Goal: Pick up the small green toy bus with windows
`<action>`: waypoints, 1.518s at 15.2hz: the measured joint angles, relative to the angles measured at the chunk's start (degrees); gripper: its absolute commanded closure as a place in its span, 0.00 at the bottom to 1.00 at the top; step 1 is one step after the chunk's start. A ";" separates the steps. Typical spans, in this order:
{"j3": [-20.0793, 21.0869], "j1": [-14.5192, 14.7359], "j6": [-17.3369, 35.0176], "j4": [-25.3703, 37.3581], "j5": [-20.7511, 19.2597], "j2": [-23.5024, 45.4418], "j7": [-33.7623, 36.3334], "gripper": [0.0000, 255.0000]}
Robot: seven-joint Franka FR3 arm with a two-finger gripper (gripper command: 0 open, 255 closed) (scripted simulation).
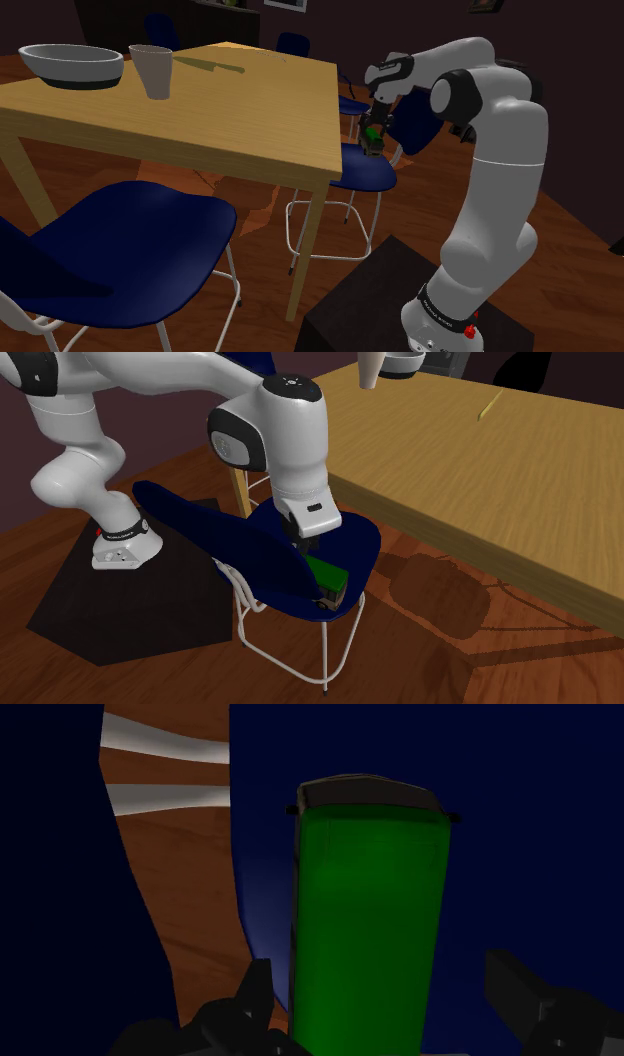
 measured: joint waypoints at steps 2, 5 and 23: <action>0.12 -0.05 1.32 -0.92 0.21 0.32 -0.20 0.00; 0.05 -0.12 2.09 -1.77 0.17 0.46 -0.17 1.00; -0.18 -0.28 -3.83 2.74 -0.53 -0.40 0.36 1.00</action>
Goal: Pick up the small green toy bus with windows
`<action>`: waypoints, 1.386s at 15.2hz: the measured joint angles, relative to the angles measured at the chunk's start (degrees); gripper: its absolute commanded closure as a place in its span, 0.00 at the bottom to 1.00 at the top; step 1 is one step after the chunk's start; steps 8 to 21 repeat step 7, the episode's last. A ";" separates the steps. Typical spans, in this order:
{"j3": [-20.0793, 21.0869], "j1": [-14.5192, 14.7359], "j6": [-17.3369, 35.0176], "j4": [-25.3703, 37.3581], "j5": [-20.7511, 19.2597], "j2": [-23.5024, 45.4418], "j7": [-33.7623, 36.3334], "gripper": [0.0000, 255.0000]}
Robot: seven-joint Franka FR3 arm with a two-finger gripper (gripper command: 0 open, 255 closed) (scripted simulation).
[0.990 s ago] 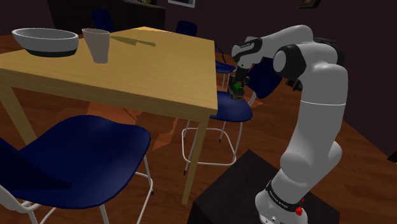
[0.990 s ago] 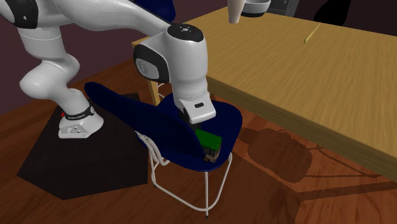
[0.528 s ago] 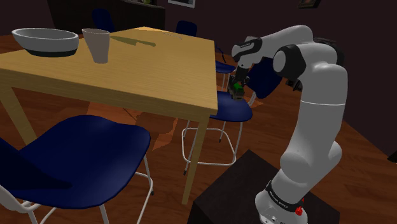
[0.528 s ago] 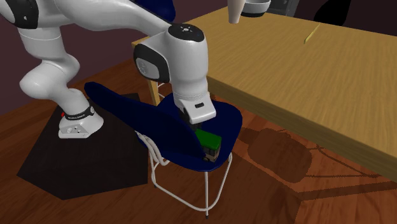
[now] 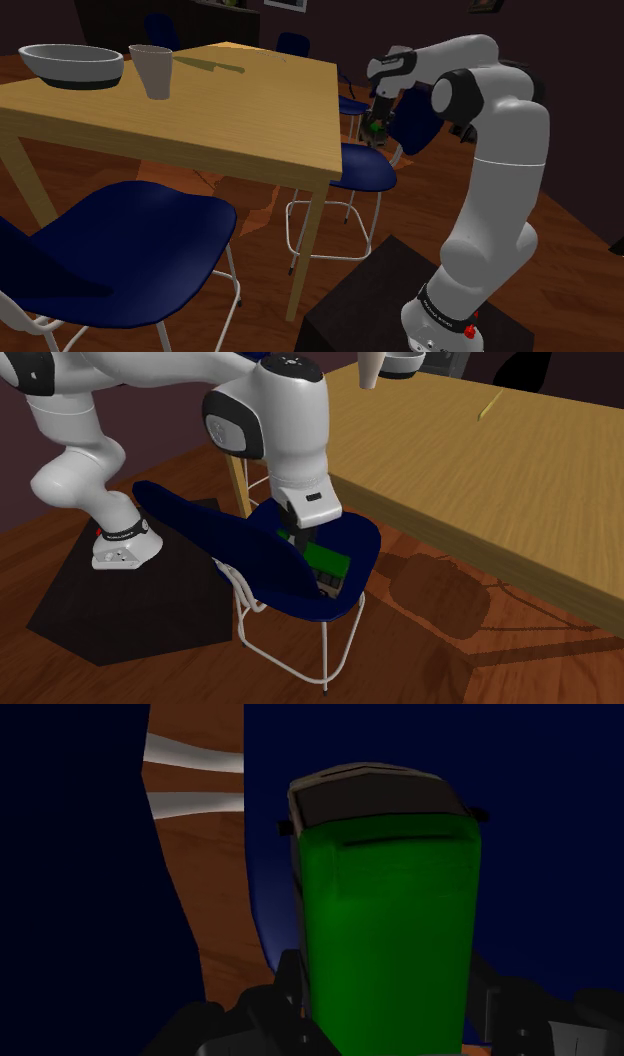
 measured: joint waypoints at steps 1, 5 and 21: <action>-0.01 -0.11 -0.84 0.95 0.03 0.14 -0.01 1.00; -0.08 -0.24 -3.74 3.24 -0.24 -0.39 0.01 1.00; -0.11 -0.35 -4.98 4.58 -0.27 -0.35 0.13 1.00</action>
